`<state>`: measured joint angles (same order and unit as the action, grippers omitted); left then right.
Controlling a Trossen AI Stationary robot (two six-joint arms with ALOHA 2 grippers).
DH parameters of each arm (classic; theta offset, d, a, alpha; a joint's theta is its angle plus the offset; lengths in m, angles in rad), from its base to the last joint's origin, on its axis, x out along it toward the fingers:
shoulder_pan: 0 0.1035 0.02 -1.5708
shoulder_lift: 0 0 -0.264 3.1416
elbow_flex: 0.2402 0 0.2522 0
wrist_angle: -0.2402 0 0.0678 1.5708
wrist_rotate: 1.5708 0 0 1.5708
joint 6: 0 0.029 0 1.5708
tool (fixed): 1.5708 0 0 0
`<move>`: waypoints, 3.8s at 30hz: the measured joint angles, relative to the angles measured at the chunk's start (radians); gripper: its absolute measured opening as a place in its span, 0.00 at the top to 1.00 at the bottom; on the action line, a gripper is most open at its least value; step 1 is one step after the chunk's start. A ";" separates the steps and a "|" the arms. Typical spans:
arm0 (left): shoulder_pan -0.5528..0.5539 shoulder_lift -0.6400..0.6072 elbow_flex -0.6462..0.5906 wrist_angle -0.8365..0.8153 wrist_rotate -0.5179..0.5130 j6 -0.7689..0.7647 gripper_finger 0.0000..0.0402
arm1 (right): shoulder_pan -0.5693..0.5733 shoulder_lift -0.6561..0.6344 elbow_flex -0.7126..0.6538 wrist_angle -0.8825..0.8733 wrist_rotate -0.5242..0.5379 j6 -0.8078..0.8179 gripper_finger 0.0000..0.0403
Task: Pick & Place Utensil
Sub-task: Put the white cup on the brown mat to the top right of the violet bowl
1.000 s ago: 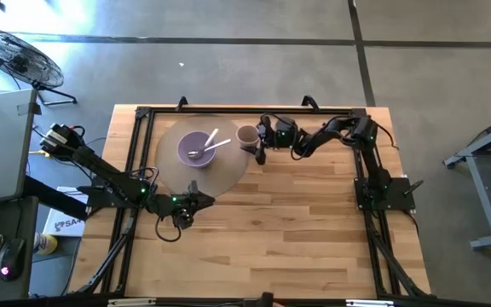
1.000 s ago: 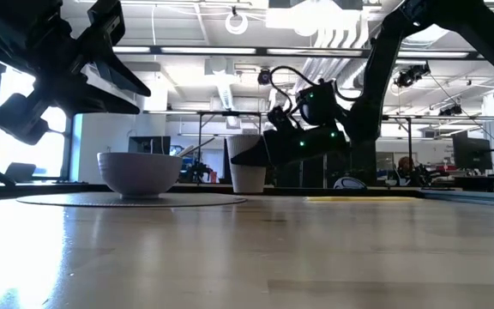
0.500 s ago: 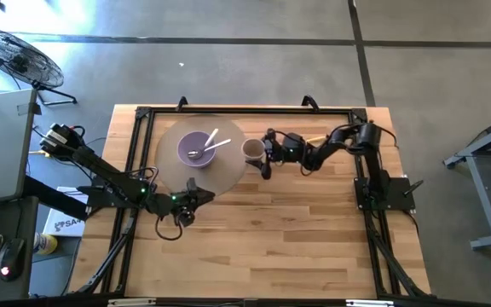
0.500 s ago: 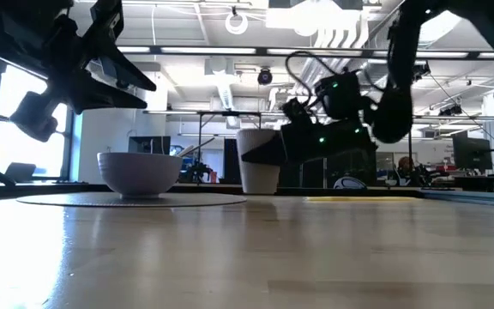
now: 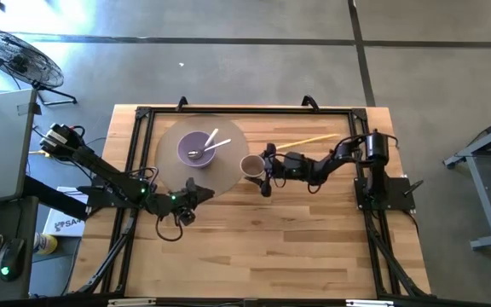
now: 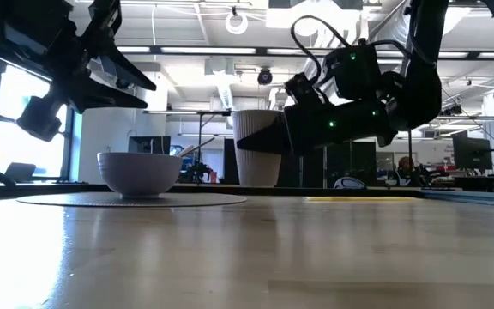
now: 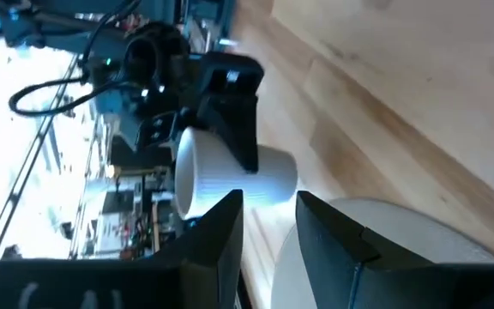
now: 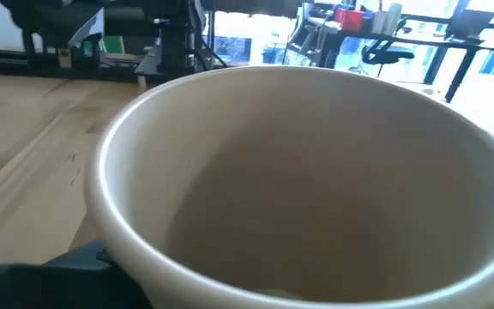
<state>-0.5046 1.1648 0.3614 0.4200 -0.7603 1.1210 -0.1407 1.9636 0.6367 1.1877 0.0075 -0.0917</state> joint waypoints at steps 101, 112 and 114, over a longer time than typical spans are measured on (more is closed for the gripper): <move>0.002 0.163 0.000 -0.209 -0.011 -1.735 0.01 | 0.163 0.043 0.500 -1.024 -0.007 0.003 0.01; 0.071 0.338 0.000 0.085 0.030 -1.603 0.02 | 0.163 0.043 0.500 -1.014 -0.014 0.004 0.01; 0.092 0.356 0.000 0.123 0.033 -1.602 0.02 | 0.163 0.043 0.500 -1.012 -0.014 0.005 0.01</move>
<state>-0.4124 1.5204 0.3618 0.5430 -0.7274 -0.4805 0.0227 2.0068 1.1370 0.1754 -0.0067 -0.0872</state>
